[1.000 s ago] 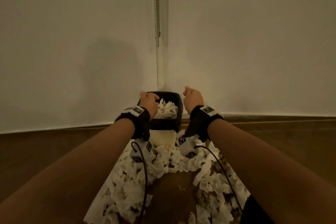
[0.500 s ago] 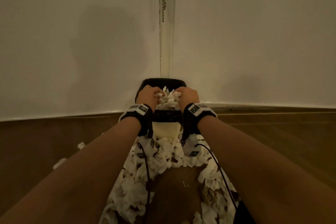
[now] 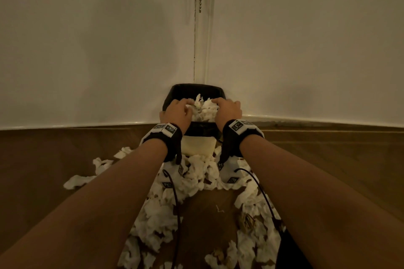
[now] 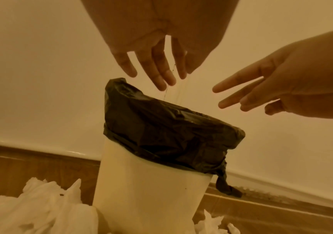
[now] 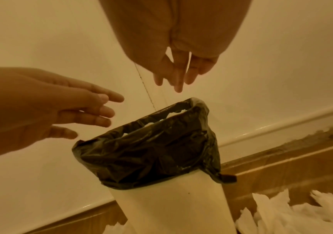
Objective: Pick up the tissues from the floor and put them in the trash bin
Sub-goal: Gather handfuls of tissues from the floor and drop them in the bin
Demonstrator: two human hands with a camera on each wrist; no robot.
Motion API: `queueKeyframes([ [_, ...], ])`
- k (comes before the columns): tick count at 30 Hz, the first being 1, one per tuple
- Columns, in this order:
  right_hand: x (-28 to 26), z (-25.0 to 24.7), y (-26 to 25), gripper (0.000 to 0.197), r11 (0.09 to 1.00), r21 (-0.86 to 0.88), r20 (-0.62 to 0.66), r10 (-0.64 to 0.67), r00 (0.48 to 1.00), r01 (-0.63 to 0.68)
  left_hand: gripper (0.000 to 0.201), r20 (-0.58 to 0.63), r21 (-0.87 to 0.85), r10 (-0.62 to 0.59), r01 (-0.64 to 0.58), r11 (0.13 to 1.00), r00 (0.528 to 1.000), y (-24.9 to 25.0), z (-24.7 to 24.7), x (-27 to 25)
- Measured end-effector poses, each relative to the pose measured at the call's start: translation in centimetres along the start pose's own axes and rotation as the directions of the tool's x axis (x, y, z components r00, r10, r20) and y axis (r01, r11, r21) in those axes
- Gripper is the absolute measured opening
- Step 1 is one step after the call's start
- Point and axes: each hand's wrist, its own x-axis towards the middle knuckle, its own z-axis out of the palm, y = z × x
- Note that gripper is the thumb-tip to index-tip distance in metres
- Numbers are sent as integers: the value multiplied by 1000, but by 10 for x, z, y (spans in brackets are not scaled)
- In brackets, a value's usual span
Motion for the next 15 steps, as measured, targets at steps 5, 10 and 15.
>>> queueKeyframes([
  [5, -32, 10, -12, 38, 995, 98, 22, -14, 1000, 11, 25, 61, -96, -62, 67, 993, 996, -11, -2, -42],
  [10, -87, 48, -18, 33, 937, 338, 249, 4, 969, -91, 26, 312, 29, -130, 128, 991, 941, -40, 10, -114],
  [15, -143, 104, -12, 24, 967, 248, 502, -80, 861, -55, 21, 531, 140, -246, 202, 969, 811, -75, 23, -186],
])
